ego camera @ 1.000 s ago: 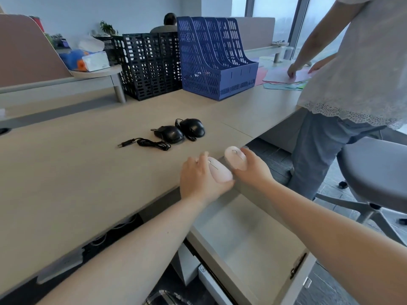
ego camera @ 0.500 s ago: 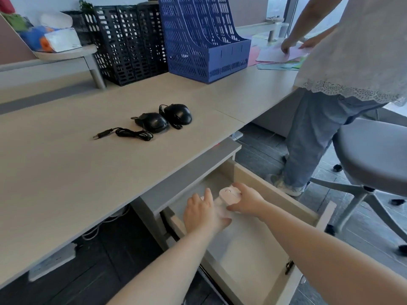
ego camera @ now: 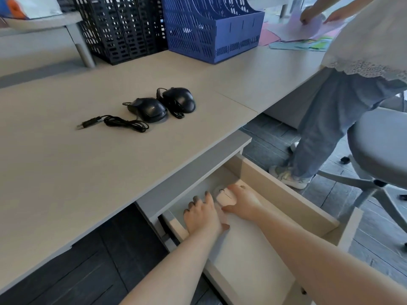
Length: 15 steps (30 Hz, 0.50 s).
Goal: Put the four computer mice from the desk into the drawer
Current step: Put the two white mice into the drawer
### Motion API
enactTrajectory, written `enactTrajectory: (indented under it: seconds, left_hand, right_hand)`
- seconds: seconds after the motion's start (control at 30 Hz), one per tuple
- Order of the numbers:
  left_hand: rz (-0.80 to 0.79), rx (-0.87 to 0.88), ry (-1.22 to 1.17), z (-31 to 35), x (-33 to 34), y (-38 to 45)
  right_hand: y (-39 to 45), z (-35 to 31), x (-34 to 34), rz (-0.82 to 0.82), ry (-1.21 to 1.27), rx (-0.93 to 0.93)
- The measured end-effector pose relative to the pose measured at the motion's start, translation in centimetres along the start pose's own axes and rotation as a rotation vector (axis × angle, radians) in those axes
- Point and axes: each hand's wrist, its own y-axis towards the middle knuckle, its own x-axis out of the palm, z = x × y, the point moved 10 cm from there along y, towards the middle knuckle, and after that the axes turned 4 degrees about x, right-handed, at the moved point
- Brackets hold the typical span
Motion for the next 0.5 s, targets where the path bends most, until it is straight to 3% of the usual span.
enactTrajectory:
  seconds: [0.3,0.5]
  left_hand:
    - [-0.004,-0.009,0.021,0.1,-0.6,-0.5]
    - [0.126,0.225,-0.030,3.3,-5.8,-2.9]
  right_hand:
    - [-0.7,-0.1,-0.3,0.033,-0.016,-0.004]
    - [-3.5,-2.7,-6.7,0.291,0.014,-0.092]
